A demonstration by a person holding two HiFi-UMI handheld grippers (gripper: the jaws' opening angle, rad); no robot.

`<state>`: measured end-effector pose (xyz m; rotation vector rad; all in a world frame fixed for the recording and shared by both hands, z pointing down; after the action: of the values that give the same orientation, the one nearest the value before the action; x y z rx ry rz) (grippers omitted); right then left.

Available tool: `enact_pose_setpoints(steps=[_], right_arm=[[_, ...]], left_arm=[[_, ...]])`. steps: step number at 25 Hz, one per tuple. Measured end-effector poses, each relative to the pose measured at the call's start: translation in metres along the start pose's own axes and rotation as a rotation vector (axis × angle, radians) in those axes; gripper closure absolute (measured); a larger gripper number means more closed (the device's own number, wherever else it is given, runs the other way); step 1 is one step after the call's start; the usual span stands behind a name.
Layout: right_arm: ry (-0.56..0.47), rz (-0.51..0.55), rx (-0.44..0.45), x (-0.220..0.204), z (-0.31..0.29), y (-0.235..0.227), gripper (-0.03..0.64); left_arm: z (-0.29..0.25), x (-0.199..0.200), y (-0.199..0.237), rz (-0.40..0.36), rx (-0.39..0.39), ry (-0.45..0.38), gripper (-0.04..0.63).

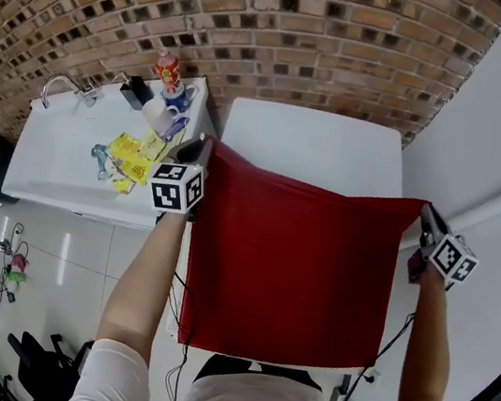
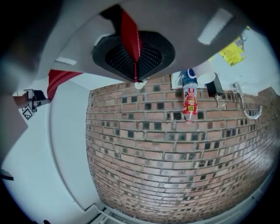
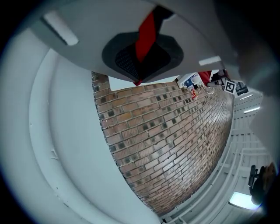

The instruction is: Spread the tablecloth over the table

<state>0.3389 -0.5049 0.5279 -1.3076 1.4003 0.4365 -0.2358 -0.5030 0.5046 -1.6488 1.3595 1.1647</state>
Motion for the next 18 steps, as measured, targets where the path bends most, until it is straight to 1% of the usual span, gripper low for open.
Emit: enact_pose_setpoints(steps=[2,3,4,5,7,8,9,10,11,12,13,14,16,18], right_arm=[[0.02,-0.018,-0.018,0.001,-0.016,-0.001,0.601],[0.03,-0.028,-0.013,0.0,-0.025,-0.003,0.598],[0.041,-0.037,-0.003,-0.001,-0.034,-0.005,0.592],[0.052,-0.046,0.007,-0.003,-0.041,-0.007,0.58],[0.073,-0.056,0.022,-0.005,-0.054,-0.009,0.54],[0.077,-0.057,0.021,-0.005,-0.06,-0.01,0.513],[0.07,-0.064,0.012,-0.004,-0.064,-0.011,0.49],[0.05,-0.088,0.002,-0.003,-0.067,-0.014,0.449],[0.026,-0.13,-0.001,-0.002,-0.07,-0.017,0.34],[0.009,-0.174,0.004,0.0,-0.073,-0.02,0.251],[0.005,-0.192,0.011,0.0,-0.075,-0.021,0.213],[0.009,-0.174,0.014,0.001,-0.076,-0.019,0.219],[0.011,-0.062,0.013,0.005,-0.073,-0.009,0.233],[-0.028,0.065,0.004,0.012,-0.062,0.006,0.286]], left_arm=[[-0.007,-0.01,0.006,0.045,-0.013,0.015,0.555],[-0.011,-0.014,0.007,0.072,-0.026,0.025,0.547],[-0.015,-0.018,0.009,0.1,-0.042,0.038,0.523],[-0.019,-0.022,0.01,0.132,-0.057,0.05,0.479],[-0.024,-0.026,0.014,0.206,-0.069,0.057,0.264],[-0.024,-0.027,0.016,0.23,-0.063,0.055,0.259],[-0.022,-0.027,0.018,0.237,-0.052,0.052,0.259],[-0.019,-0.028,0.019,0.233,-0.04,0.049,0.26],[-0.016,-0.029,0.019,0.228,-0.035,0.044,0.261],[-0.013,-0.03,0.018,0.228,-0.035,0.038,0.261],[-0.009,-0.031,0.017,0.229,-0.038,0.03,0.261],[-0.006,-0.032,0.016,0.226,-0.04,0.022,0.261],[0.003,-0.033,0.012,0.194,-0.04,0.008,0.262],[0.015,-0.029,0.007,0.144,-0.033,-0.014,0.291]])
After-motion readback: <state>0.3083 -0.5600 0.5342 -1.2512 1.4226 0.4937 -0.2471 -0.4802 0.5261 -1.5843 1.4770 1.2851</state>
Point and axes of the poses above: the fingertips, and each gripper's own axes: z backward along the fingers, y to its left, x out of its top, the point moved 5 cm from there along z, backward along the fingers, and after that the axes turned 1 degree about -z, right-handed, at the moved point
